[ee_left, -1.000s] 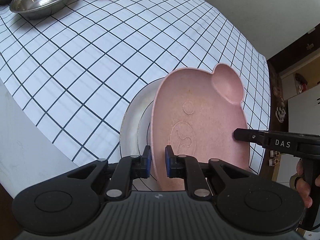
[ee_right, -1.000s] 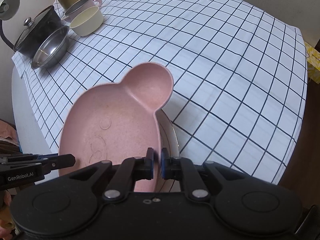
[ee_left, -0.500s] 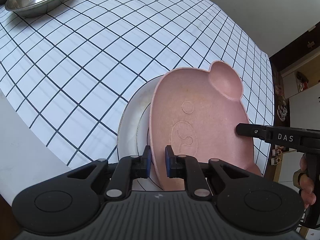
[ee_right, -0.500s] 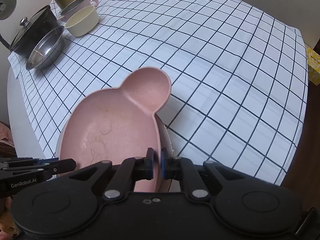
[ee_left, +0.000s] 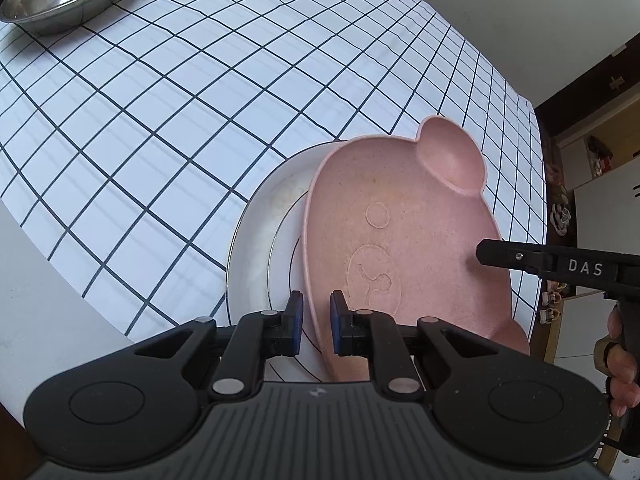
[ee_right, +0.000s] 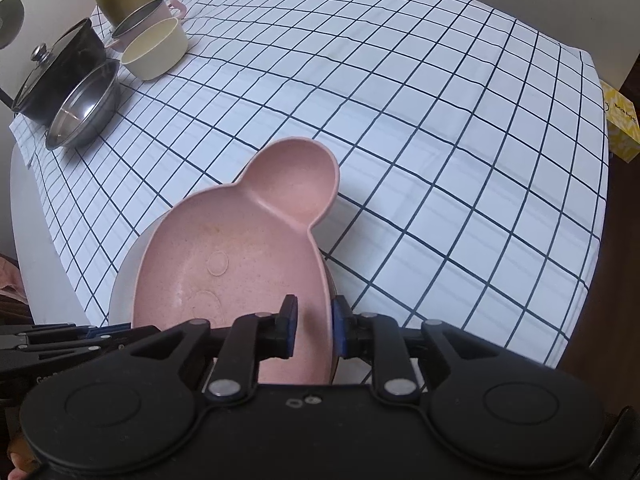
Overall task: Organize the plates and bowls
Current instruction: 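Lift the pink plate with both tools and carry it over the stacked white plates, then lower the pink plate onto the white plates and open both tools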
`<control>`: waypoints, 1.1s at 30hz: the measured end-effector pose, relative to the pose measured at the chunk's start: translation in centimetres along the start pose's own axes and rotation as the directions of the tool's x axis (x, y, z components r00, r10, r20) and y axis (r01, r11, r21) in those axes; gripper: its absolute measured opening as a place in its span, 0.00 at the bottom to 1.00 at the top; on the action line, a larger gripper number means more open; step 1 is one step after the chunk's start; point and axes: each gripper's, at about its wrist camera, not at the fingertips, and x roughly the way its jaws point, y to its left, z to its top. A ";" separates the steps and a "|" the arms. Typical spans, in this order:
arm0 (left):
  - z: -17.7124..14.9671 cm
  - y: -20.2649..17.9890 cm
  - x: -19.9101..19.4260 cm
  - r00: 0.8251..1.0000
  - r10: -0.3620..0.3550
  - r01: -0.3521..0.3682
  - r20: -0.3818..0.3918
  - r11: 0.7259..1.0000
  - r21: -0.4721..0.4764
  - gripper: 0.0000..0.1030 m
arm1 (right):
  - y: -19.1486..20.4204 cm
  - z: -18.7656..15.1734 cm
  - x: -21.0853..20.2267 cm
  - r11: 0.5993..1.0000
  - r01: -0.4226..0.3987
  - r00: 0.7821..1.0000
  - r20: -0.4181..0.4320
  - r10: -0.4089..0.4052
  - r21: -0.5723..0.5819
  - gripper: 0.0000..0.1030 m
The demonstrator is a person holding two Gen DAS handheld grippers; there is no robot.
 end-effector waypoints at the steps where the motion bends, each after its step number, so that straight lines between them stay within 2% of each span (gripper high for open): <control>1: 0.0 -0.1 -0.2 1.000 0.001 -0.001 0.007 1.000 0.004 0.13 | 0.0 0.0 -0.2 1.000 0.004 1.000 0.005 -0.004 0.001 0.23; 6: -0.1 -0.4 -1.3 0.999 0.000 -0.002 0.039 1.000 0.032 0.13 | 0.7 -0.2 -1.8 1.000 -0.003 0.999 0.040 0.004 -0.027 0.31; 14: -0.1 -1.6 -3.8 0.994 -0.006 -0.003 0.111 0.997 0.079 0.13 | 2.9 -0.5 -4.2 0.996 -0.054 0.995 0.076 0.060 -0.071 0.34; 21: 0.3 -1.6 -6.3 0.982 -0.003 -0.015 0.186 0.995 0.098 0.13 | 5.1 -0.6 -5.7 0.988 -0.082 0.988 0.121 0.098 -0.129 0.42; 26: 0.6 -1.0 -7.8 0.972 0.007 -0.026 0.236 0.997 0.075 0.14 | 6.5 -0.5 -6.7 0.979 -0.090 0.979 0.165 0.120 -0.182 0.46; 31: 0.9 0.1 -9.6 0.954 0.035 -0.053 0.297 0.997 0.054 0.14 | 8.3 -0.1 -7.5 0.970 -0.092 0.966 0.216 0.141 -0.224 0.63; 33: 1.0 0.6 -10.4 0.946 0.049 -0.066 0.320 0.997 0.045 0.16 | 9.1 0.1 -7.7 0.965 -0.093 0.961 0.233 0.152 -0.247 0.65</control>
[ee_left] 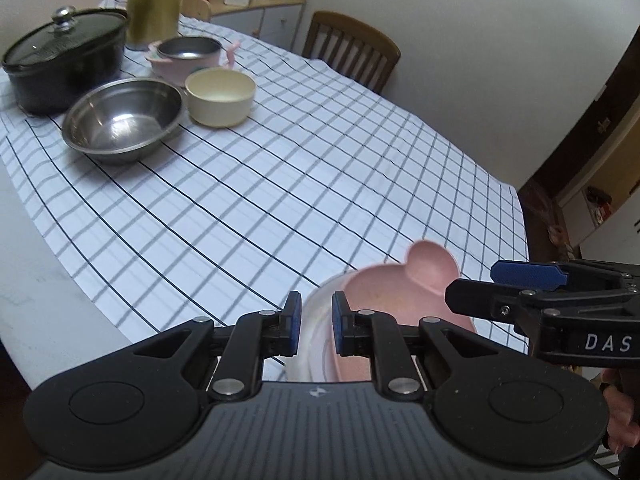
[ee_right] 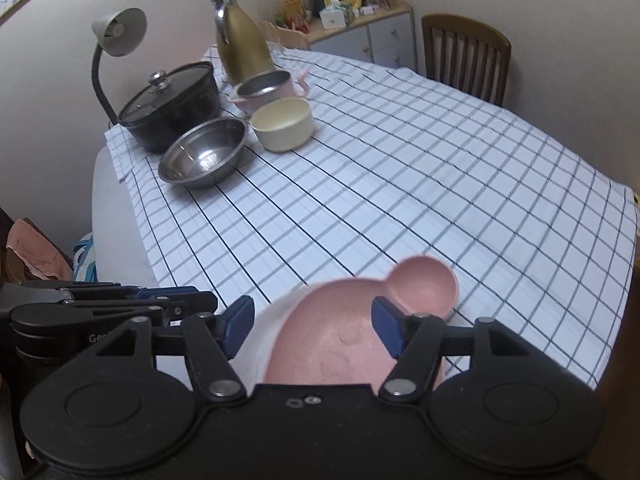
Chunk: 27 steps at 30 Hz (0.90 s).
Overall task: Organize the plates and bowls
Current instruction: 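Lower the pink plate onto the white plates and open both tools, then move both tools to the rim of the large steel bowl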
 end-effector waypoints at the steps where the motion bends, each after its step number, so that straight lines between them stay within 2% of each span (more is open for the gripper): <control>1: 0.1 0.3 -0.3 1.000 0.005 -0.005 0.010 1.000 -0.003 0.18 | 0.4 0.2 0.0 1.000 -0.003 1.000 0.009 0.003 -0.012 0.67; 4: 0.7 1.3 -1.3 0.999 0.016 -0.015 0.052 1.000 -0.021 0.43 | 1.6 1.0 0.1 0.999 -0.018 0.999 0.036 0.019 -0.034 0.75; 5: 0.8 1.6 -1.7 0.997 0.024 -0.022 0.074 0.999 -0.025 0.55 | 2.0 1.2 0.1 0.999 -0.023 0.999 0.045 0.025 -0.043 0.77; 6: 1.0 1.9 -2.2 0.995 0.030 -0.027 0.096 0.999 -0.027 0.60 | 2.4 1.5 0.2 0.998 -0.027 0.998 0.053 0.030 -0.054 0.79; 10: 1.9 3.2 -3.1 0.989 0.065 -0.061 0.136 0.998 -0.030 0.61 | 4.2 2.8 0.6 0.994 -0.037 0.995 0.087 0.046 -0.100 0.84; 14: 2.9 5.0 -3.9 0.979 0.106 -0.096 0.175 0.993 -0.063 0.71 | 6.2 4.1 0.9 0.989 -0.038 0.987 0.146 0.060 -0.145 0.92; 16: 3.5 5.9 -4.3 0.973 0.127 -0.114 0.195 0.990 -0.078 0.72 | 7.2 4.8 1.2 0.986 -0.021 0.981 0.186 0.053 -0.167 0.99; 19: 4.4 7.4 -4.3 0.963 0.162 -0.145 0.215 0.985 -0.094 0.73 | 8.5 5.8 2.1 0.984 -0.003 0.972 0.230 0.045 -0.178 1.00; 27: 6.8 11.5 -3.1 0.946 0.223 -0.200 0.234 0.973 -0.118 0.74 | 10.5 8.6 5.9 0.987 -0.004 0.970 0.238 0.043 -0.164 1.00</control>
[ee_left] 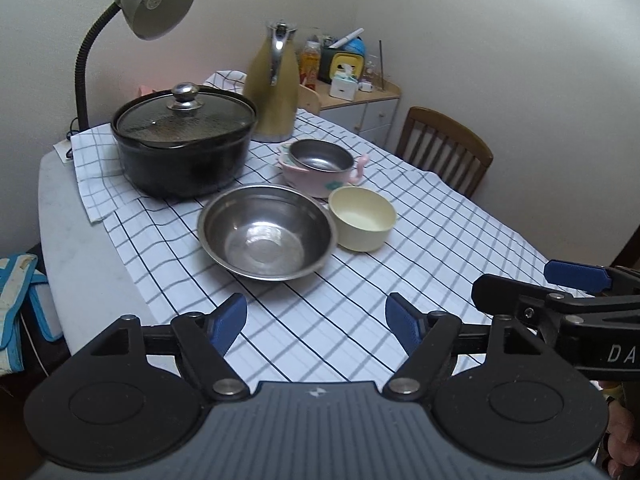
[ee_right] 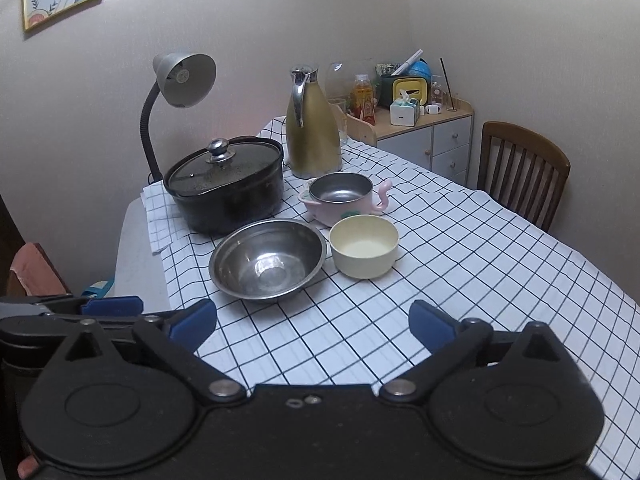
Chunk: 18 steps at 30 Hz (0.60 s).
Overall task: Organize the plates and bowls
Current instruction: 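Move both tools to the rim of the large steel bowl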
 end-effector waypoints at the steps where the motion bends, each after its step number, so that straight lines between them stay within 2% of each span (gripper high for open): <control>1: 0.3 0.4 0.5 1.000 0.011 -0.011 -0.001 1.000 0.001 0.74 | 0.3 0.2 0.6 1.000 -0.002 1.000 0.002 0.002 -0.006 1.00; 7: 2.0 2.6 4.0 0.998 0.056 -0.055 -0.009 0.998 0.027 0.74 | 1.5 1.6 4.4 0.999 0.007 1.000 0.004 -0.007 -0.036 1.00; 18: 5.1 6.6 12.2 0.992 0.106 -0.103 -0.066 0.993 0.052 0.74 | 1.4 3.4 13.4 0.997 0.071 0.995 -0.065 -0.070 0.015 1.00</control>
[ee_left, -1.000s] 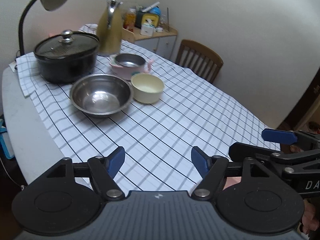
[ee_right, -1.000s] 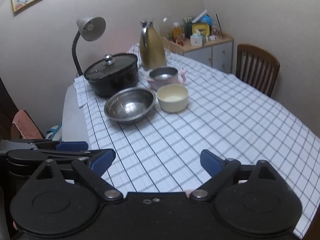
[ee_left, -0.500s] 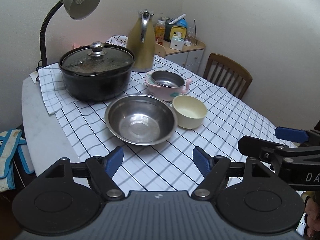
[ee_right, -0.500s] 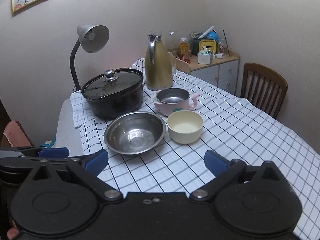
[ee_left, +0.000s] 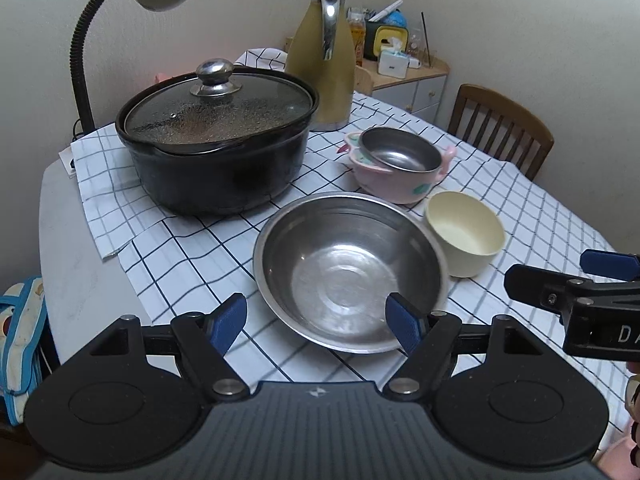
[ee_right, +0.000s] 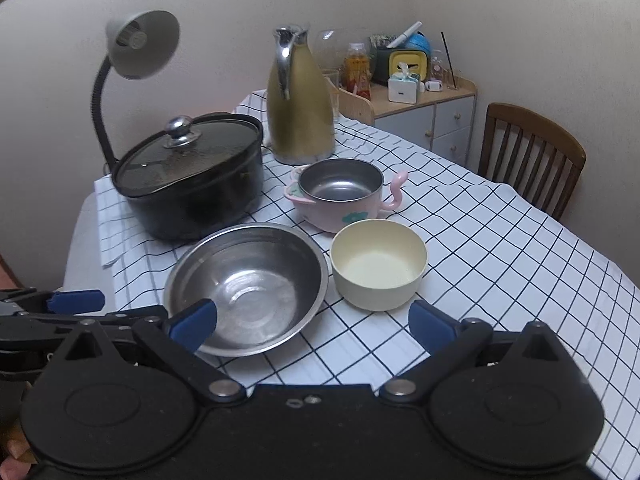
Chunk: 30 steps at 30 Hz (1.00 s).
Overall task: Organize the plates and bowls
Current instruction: 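Move both tools to the rim of the large steel bowl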
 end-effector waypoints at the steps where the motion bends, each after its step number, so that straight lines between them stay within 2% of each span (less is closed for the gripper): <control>1: 0.2 0.2 0.9 1.000 0.007 -0.007 -0.007 1.000 0.003 0.74 | 0.0 0.2 0.8 1.000 0.010 1.000 -0.002 -0.010 0.002 1.00; 12: 2.5 2.6 8.4 0.996 0.038 -0.040 -0.076 0.999 -0.024 0.74 | 0.2 0.9 8.8 0.998 0.064 0.994 -0.090 -0.061 0.023 0.97; 17: 3.1 3.0 10.7 0.994 0.033 -0.037 -0.105 0.999 -0.035 0.73 | 0.1 0.9 11.3 0.996 0.075 0.988 -0.138 -0.067 0.049 0.88; 20: 3.4 3.3 11.6 0.993 0.034 -0.040 -0.117 0.998 -0.053 0.72 | -0.2 0.9 12.5 0.995 0.071 0.984 -0.168 -0.058 0.073 0.80; 27: 3.9 3.9 13.1 0.987 0.009 -0.023 -0.163 0.996 -0.088 0.44 | -0.5 0.8 13.9 0.993 0.049 0.977 -0.211 -0.026 0.103 0.63; 30: 3.9 4.2 13.4 0.984 -0.003 -0.016 -0.178 0.994 -0.109 0.35 | -0.5 0.8 14.1 0.993 0.043 0.975 -0.221 -0.018 0.109 0.53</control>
